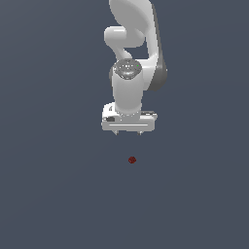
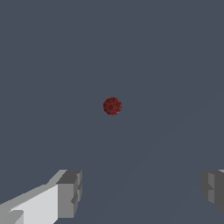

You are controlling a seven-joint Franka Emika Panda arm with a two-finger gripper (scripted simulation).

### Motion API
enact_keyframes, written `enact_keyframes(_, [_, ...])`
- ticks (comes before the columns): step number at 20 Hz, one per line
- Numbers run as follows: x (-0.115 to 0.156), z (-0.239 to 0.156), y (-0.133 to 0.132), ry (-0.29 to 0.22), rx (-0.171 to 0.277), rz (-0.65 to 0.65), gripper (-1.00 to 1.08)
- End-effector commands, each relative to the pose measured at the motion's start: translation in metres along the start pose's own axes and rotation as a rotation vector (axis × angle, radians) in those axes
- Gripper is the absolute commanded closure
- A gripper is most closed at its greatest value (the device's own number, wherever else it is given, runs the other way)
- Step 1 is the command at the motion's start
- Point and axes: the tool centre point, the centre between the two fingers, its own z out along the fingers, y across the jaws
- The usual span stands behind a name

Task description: Pick up the object and move it to a goal position.

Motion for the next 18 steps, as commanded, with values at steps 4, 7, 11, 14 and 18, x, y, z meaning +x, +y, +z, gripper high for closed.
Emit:
enact_keyframes(4, [0.0004,-0.0002,0.0006,0.0,-0.006,-0.004,-0.92])
enact_keyframes(7, [0.0014,-0.0009,0.0024,-0.001,-0.022,-0.016,-0.92])
enact_keyframes(11, [0.0022,-0.0013,0.0035,-0.001,-0.034,-0.023,-0.92])
enact_keyframes(14, [0.002,-0.0012,0.0032,-0.001,-0.032,-0.022,-0.92])
enact_keyframes(18, [0.004,0.0014,0.0028,-0.001,-0.032,-0.009,-0.92])
